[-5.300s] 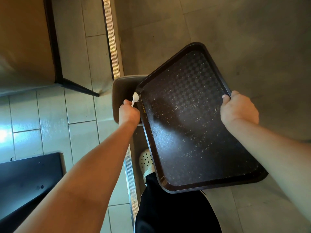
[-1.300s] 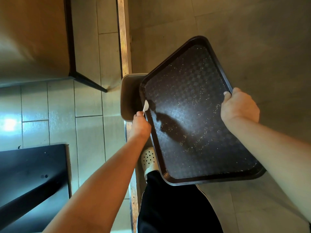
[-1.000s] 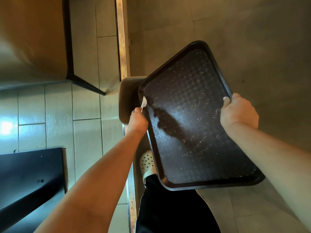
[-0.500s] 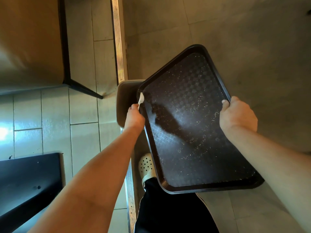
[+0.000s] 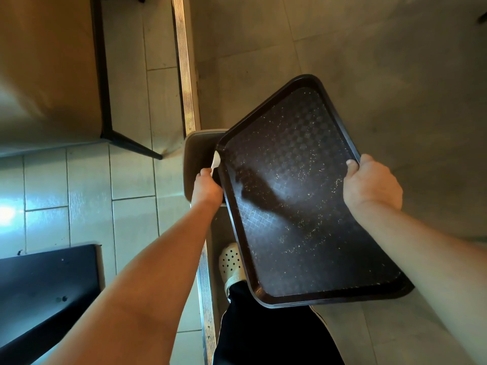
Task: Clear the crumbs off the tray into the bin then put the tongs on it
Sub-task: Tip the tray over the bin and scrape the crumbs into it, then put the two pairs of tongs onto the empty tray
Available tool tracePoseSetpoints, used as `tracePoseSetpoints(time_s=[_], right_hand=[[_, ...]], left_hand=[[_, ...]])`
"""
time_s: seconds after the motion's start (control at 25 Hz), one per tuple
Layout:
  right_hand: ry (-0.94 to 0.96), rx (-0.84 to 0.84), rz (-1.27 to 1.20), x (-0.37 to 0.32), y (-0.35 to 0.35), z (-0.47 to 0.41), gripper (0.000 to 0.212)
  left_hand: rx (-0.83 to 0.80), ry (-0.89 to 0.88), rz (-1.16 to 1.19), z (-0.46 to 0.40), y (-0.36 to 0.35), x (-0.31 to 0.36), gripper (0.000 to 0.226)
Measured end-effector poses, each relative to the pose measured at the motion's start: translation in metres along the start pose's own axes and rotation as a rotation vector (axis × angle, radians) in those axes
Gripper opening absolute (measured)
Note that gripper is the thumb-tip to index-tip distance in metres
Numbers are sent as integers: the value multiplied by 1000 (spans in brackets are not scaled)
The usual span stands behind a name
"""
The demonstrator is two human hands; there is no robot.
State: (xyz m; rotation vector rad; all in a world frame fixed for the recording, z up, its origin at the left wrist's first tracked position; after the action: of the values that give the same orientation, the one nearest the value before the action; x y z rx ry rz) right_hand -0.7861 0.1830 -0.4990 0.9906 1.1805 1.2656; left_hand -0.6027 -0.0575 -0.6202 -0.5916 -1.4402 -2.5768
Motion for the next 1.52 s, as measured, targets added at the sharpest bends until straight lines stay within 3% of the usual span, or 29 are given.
tracePoseSetpoints(time_s=[0.16,0.48,0.64,0.76,0.84,0.96,1.04,1.16,1.52], right_hand=[[-4,-1,-4,1,0,-1,33],[-15,1,-15,4,0,0,32],[-25,-7,-16,4,-1,2,32],[-18,-26,-24,2,-3,3,32],[-14,-38,-18,4,-4,4,32],[-15,-52,-1,8,-2,6,32],[-18,-56,9,13,2,6,31],[-19,-49,1,16,14,9,31],[58,-7,-153,-35,119,14,28]], left_hand=[[68,69,-3,0,2,-12,50],[-12,95,-23,4,-8,-31,37],[165,36,-86,18,-2,-44,41],[219,277,113,38,-11,-75,32],[111,453,213,63,-30,-92,34],[-91,548,312,103,-47,-90,45],[-118,610,353,119,-48,-85,45],[-58,697,426,131,-36,-79,45],[172,606,537,140,78,-35,43]])
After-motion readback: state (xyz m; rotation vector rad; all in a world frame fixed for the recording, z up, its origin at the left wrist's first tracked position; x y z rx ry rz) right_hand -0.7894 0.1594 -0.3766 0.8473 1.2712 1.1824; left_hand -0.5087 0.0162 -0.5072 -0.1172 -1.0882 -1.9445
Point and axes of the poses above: each hand's wrist, its own z-axis away from the middle knuckle, its own y-axis out of the back of the hand, x = y × z, the point moved 6 cm from there along -z, towards the middle knuckle, and after that the axes turned 15 degrees about x, right-handed, at the moved point
